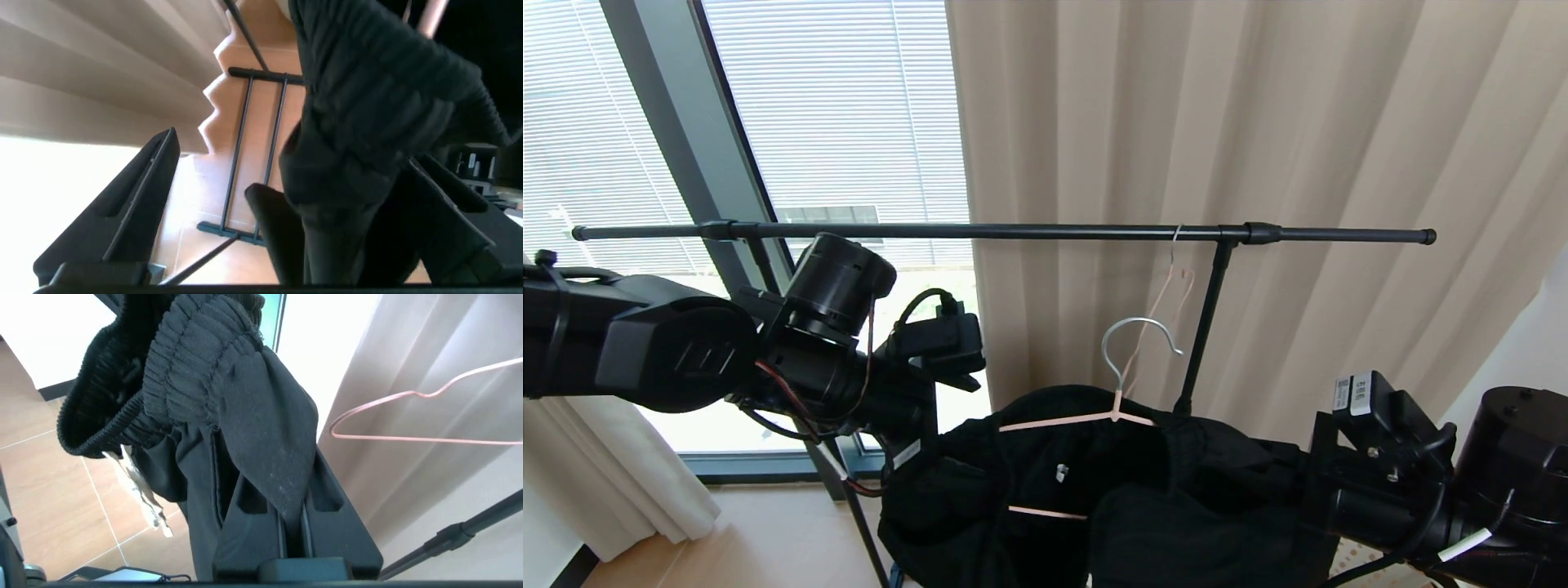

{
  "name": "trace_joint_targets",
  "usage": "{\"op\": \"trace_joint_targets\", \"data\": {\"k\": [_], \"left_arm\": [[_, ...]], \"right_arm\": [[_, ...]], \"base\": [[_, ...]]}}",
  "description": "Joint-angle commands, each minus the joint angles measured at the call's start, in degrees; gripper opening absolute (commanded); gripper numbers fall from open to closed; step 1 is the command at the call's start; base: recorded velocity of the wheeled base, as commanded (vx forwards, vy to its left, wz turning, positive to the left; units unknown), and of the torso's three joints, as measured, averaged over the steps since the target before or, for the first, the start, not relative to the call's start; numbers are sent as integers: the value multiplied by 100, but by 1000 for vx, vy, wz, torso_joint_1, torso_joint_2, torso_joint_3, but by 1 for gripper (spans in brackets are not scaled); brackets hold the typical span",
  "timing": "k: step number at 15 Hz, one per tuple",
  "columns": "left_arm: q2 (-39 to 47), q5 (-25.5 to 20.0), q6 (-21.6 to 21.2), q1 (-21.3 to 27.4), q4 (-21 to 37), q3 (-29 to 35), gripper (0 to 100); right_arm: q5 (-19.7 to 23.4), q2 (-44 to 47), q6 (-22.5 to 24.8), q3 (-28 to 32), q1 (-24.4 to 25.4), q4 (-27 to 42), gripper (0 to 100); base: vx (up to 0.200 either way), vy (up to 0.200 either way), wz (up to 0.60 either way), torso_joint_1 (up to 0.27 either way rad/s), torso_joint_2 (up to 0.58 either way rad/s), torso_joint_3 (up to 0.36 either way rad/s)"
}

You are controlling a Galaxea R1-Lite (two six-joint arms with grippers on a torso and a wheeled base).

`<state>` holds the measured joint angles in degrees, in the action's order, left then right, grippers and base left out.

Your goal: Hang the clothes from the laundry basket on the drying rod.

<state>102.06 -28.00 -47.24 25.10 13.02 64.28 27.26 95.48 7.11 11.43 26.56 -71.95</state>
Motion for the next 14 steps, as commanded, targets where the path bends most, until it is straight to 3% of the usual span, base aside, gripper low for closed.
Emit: {"op": "trace_joint_targets", "data": {"k": [1, 3, 13, 14], "left_arm": [[104, -4, 241, 206, -10, 155, 100], [121, -4, 461, 320, -1, 243, 100], [148, -12, 479, 417, -1, 93, 100], [148, -12, 470, 426, -10, 41, 0]], "right_arm": [[95, -47, 1, -10, 7, -3, 0], [122, -47, -8, -18, 7, 5, 0], [122, 32, -43, 69, 7, 5, 0], [122, 41, -52, 87, 7, 5, 0]], "base": [[0, 0, 0, 0, 0, 0], [0, 0, 0, 0, 0, 0], [0, 0, 0, 0, 0, 0], [0, 0, 0, 0, 0, 0]]}}
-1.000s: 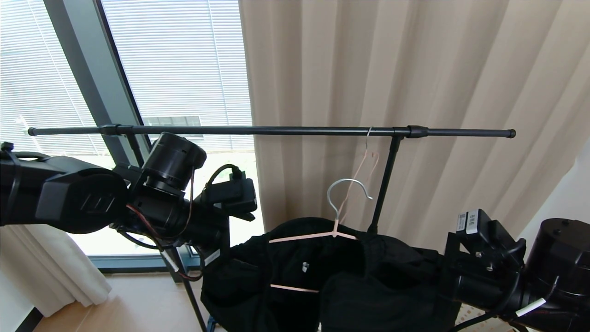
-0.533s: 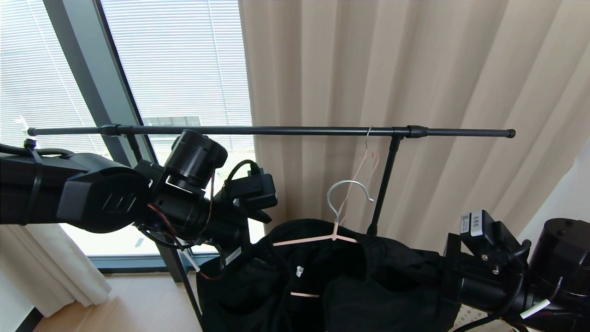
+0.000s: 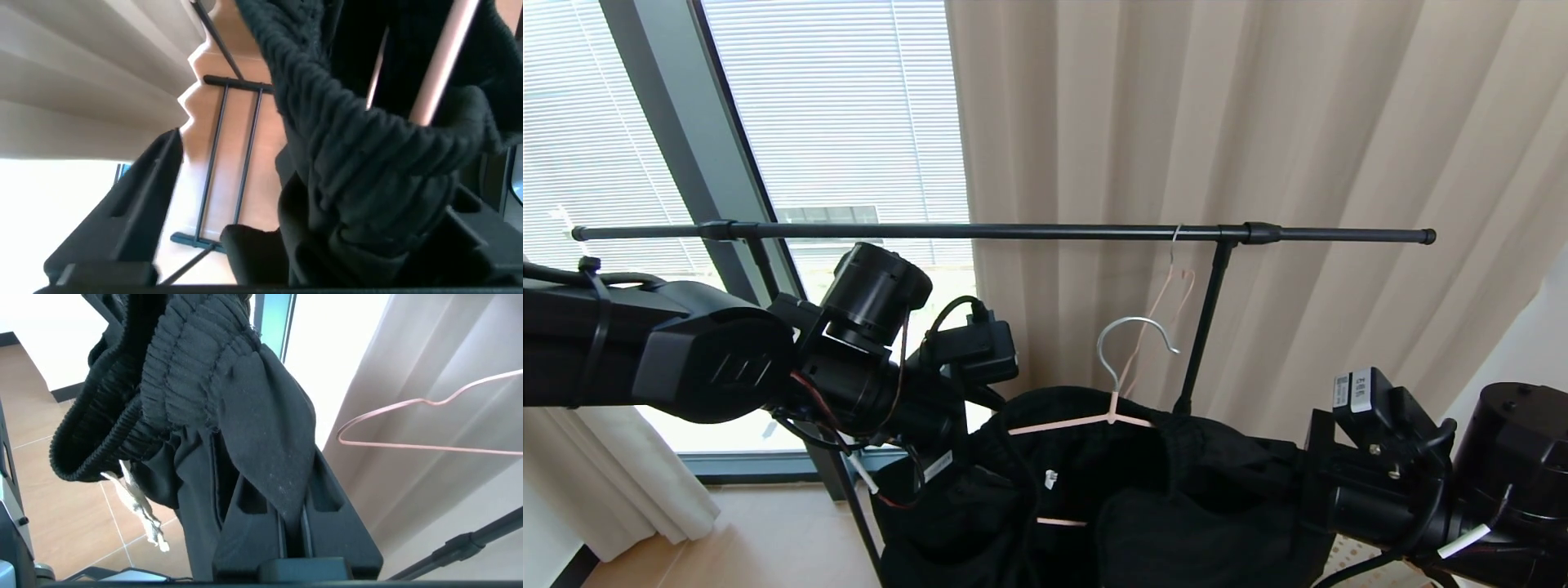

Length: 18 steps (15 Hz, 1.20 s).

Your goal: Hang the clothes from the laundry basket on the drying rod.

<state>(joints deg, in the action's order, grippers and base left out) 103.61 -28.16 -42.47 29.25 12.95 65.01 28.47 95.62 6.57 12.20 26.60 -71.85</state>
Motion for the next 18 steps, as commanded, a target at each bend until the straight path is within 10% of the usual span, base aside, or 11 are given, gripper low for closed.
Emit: {"op": "trace_joint_targets", "data": {"k": [1, 11, 12, 18], "left_arm": [[-25, -14, 2, 20, -3, -41, 0], [-297, -14, 2, 37, -468, -428, 0], [-315, -14, 28, 29, -468, -446, 0], [-623, -14, 116, -165, -468, -472, 0]], "right_arm": [[1, 53, -15, 10, 12, -4, 0], [-8, 158, 2, 37, 21, 4, 0], [-8, 158, 2, 37, 21, 4, 100], [36, -105, 28, -69, -331, -4, 100]], "base": [[0, 0, 0, 0, 0, 0], [0, 0, 0, 0, 0, 0], [0, 0, 0, 0, 0, 0], [0, 0, 0, 0, 0, 0]]}}
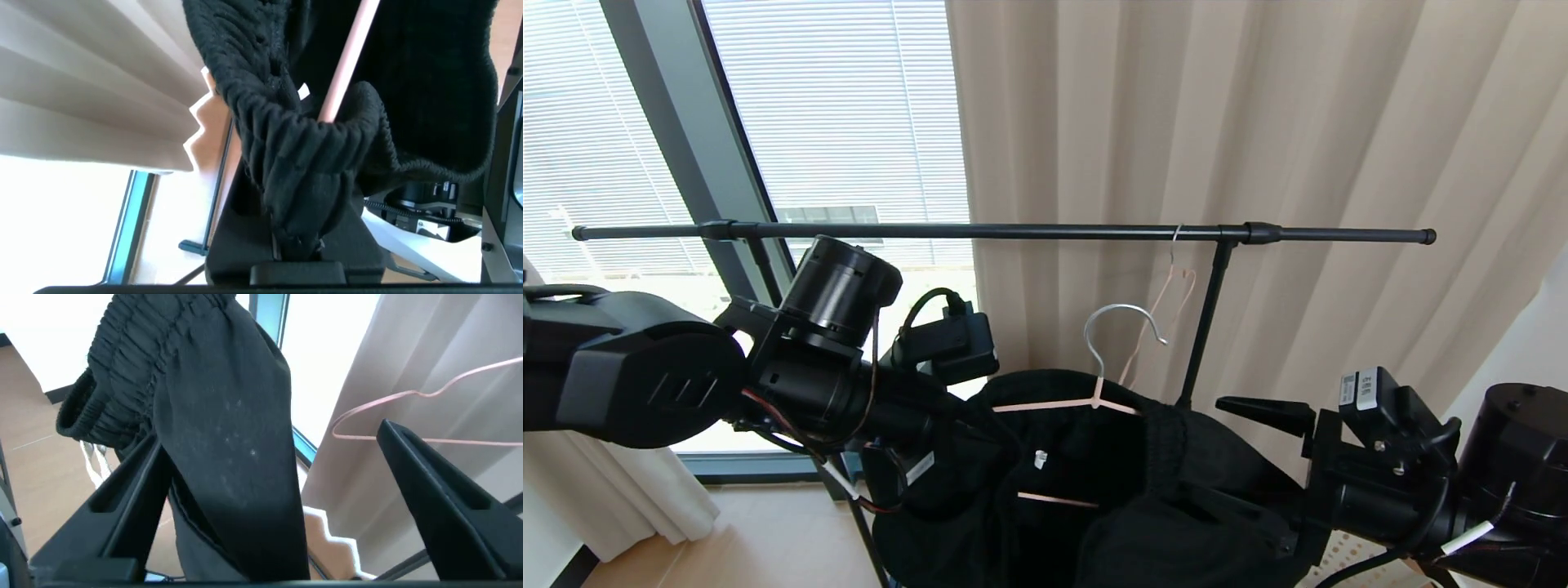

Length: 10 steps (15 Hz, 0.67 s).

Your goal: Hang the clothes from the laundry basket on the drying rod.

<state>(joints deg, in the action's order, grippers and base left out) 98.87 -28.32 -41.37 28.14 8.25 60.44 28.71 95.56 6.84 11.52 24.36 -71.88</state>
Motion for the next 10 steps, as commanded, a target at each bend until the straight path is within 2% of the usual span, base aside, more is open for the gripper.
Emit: {"op": "trace_joint_targets", "data": {"k": [1, 6, 7, 10], "left_arm": [[-210, 2, 7, -115, -8, -76, 0], [-447, -7, 7, -467, -34, -278, 0], [-544, -7, 15, -502, -34, -349, 0], [-755, -69, 24, -651, -43, -481, 0]], "right_arm": [[21, -152, 2, 17, -212, -2, 100], [592, -240, -7, -27, -449, 16, 100], [908, -213, -7, -36, -511, 16, 100], [2033, -2, 28, -62, -1205, -2, 100]], "base": [[0, 0, 0, 0, 0, 0], [0, 0, 0, 0, 0, 0], [0, 0, 0, 0, 0, 0], [0, 0, 0, 0, 0, 0]]}}
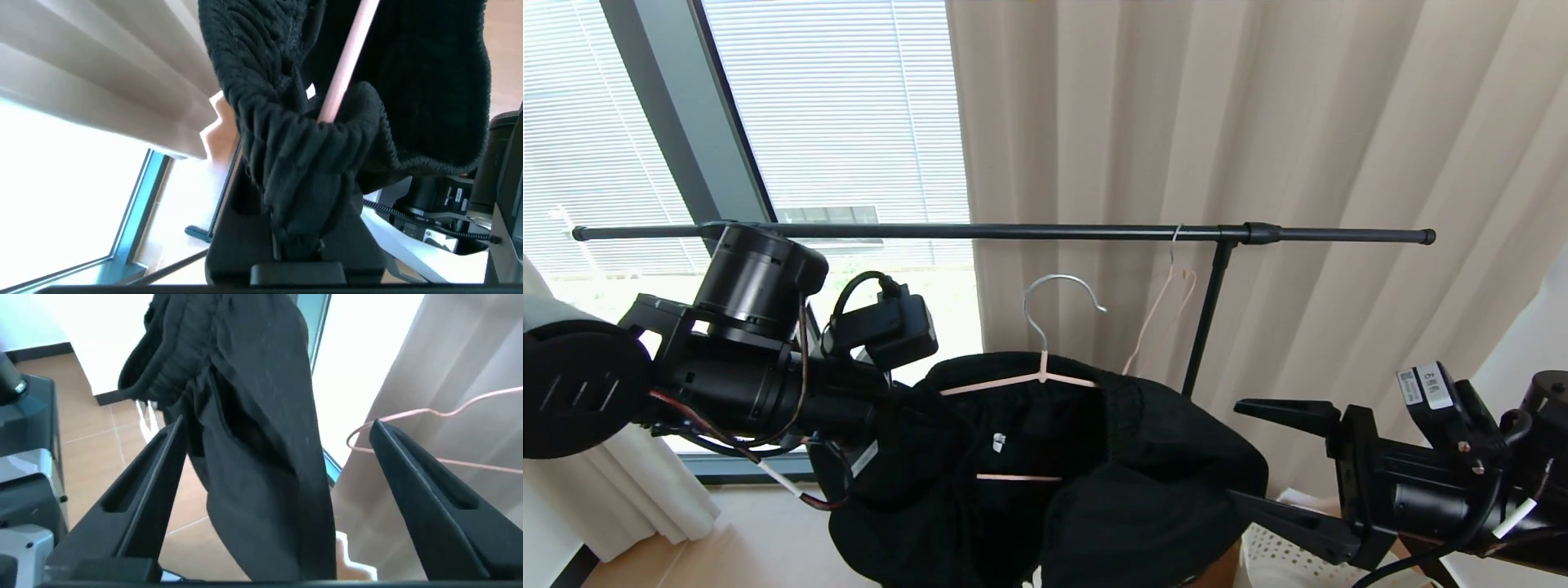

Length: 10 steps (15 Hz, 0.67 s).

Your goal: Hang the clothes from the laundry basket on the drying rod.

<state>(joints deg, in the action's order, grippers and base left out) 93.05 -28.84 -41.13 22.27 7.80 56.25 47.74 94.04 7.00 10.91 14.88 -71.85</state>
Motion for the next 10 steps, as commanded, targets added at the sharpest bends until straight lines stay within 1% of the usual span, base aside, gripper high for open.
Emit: {"op": "trace_joint_targets", "data": {"k": [1, 2, 6, 8, 10], "left_arm": [[-182, -16, 0, -65, 2, -61, 0], [-288, -95, 0, -83, 2, -96, 0], [-507, -95, 0, -109, 2, -167, 0], [-586, -95, 0, -109, 2, -211, 0], [-709, -95, 17, -109, 2, -272, 0]], "right_arm": [[139, 159, 12, -1, -267, -4, 100], [254, 334, 56, 25, -355, -4, 100], [315, 660, 373, 25, -355, -13, 100], [315, 958, 513, 25, -355, -13, 100], [315, 1292, 803, 52, -355, -13, 100]], "base": [[0, 0, 0, 0, 0, 0], [0, 0, 0, 0, 0, 0], [0, 0, 0, 0, 0, 0], [0, 0, 0, 0, 0, 0], [0, 0, 0, 0, 0, 0]]}}
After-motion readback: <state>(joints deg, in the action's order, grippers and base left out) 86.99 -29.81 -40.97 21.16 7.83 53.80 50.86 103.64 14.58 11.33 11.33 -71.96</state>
